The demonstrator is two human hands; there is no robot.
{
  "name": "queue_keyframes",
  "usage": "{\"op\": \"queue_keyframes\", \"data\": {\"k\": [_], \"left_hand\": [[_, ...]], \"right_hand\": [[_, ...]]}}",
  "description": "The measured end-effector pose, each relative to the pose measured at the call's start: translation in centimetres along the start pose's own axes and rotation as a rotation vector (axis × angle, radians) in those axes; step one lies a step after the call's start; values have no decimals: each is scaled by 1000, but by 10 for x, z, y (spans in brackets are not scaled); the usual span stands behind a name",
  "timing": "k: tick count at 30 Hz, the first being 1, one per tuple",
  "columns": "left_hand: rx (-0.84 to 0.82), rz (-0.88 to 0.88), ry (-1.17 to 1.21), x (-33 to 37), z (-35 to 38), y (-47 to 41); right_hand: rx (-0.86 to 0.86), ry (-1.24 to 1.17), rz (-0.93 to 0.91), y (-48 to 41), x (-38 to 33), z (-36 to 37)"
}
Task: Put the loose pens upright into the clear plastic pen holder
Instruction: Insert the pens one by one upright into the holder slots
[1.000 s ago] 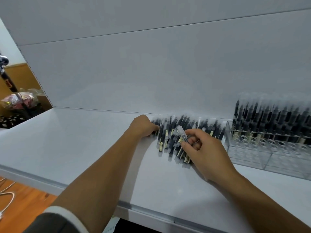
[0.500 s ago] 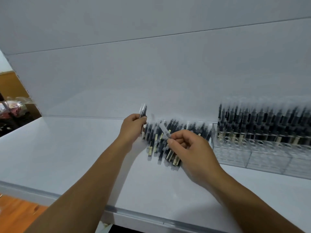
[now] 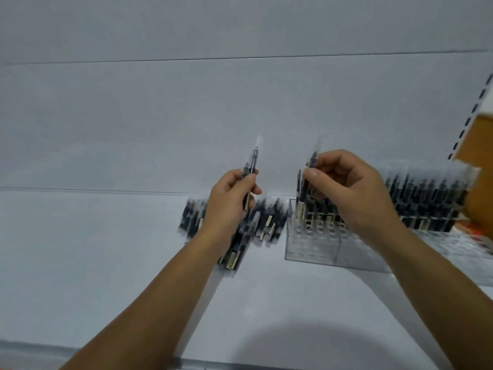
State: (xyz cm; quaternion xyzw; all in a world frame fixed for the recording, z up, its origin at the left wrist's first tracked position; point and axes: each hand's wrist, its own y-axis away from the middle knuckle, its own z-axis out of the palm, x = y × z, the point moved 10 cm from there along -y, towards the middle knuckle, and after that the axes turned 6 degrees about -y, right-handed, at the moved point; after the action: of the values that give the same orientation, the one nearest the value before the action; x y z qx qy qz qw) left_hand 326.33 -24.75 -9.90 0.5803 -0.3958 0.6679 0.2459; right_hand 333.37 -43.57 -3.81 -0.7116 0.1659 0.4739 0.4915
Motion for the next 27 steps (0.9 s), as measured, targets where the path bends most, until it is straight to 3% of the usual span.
{"op": "queue_keyframes", "data": {"k": [9,17,27], "left_hand": [[20,131,200,-2,40,-2],[-47,171,186,-4,45,6],[-13,144,200,-5,40,10]], "right_hand": [[-25,122,-7,-11,24,-14],[-203,458,50,1,51,3],[-192,455,39,-1,60,3]]}}
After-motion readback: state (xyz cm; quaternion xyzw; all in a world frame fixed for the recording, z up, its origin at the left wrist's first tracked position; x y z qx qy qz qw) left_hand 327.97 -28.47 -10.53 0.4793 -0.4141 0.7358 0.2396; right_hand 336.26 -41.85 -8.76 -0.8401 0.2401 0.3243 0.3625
